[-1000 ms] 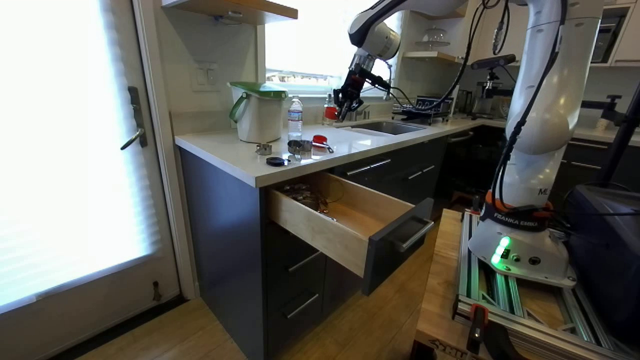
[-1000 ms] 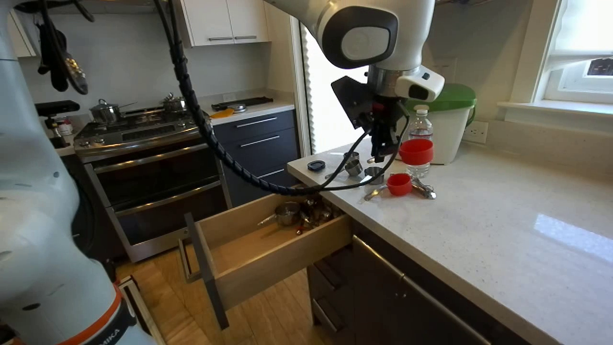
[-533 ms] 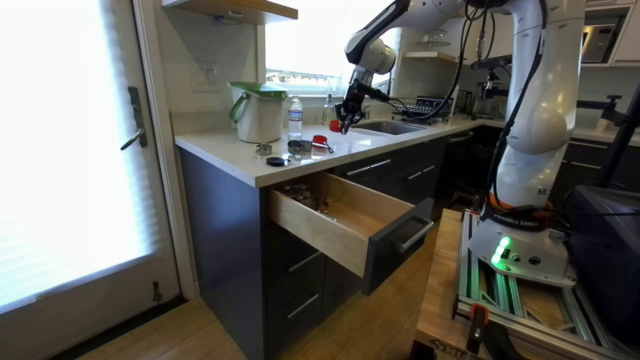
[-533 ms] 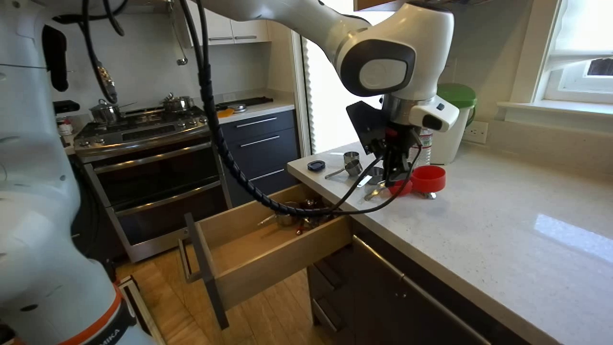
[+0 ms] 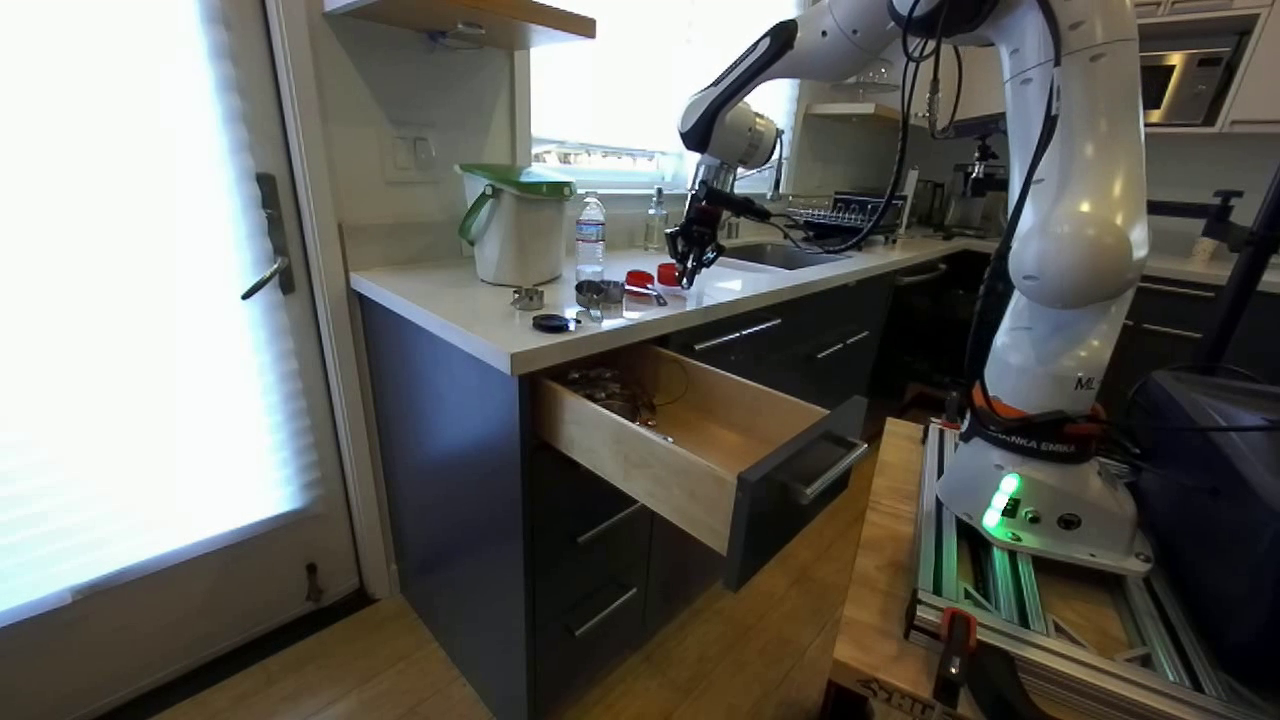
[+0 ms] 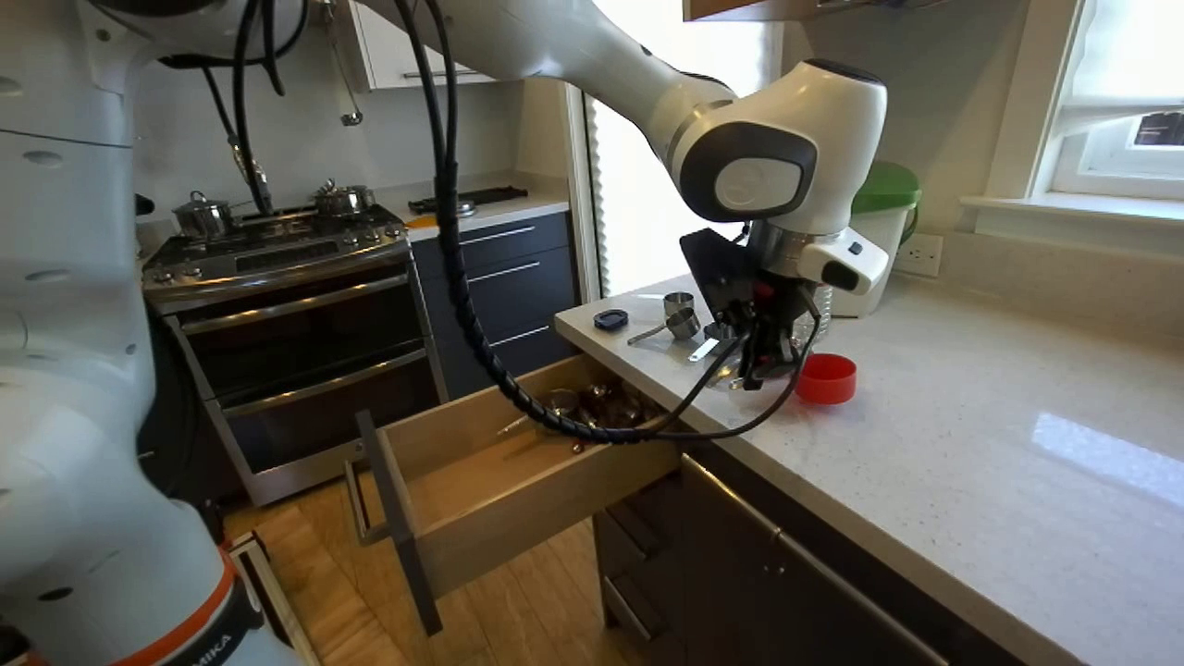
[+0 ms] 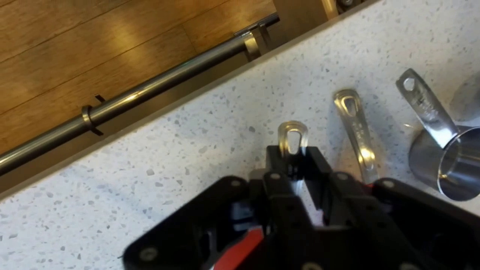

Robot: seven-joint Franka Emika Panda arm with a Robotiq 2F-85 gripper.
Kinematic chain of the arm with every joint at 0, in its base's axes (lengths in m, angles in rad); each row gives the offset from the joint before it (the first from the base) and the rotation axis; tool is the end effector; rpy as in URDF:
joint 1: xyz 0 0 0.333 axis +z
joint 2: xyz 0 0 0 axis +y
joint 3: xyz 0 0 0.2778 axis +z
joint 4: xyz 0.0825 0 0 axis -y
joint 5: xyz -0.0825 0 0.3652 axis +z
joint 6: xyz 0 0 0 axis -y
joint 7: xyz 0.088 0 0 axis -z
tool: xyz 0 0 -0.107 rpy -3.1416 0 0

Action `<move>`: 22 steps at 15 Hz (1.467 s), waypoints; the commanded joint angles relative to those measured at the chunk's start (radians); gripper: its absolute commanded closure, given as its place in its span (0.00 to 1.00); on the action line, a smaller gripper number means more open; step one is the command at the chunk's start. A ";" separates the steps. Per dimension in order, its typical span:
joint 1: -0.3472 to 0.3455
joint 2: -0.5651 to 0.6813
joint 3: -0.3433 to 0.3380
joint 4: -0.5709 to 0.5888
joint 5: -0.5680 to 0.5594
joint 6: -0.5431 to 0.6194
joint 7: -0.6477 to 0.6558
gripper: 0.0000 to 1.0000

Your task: Remove the orange pots from the drawer and put them on the counter

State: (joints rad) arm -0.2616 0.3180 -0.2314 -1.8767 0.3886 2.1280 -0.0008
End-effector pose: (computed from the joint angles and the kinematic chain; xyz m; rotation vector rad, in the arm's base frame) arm 0.5324 -0.2606 0.3183 -2.7108 0.9878 -0.0167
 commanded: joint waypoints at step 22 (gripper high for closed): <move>0.070 -0.337 0.053 -0.197 -0.238 -0.101 -0.049 0.00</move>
State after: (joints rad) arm -0.2173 0.1574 -0.1934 -1.9094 0.2218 2.0347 -0.0043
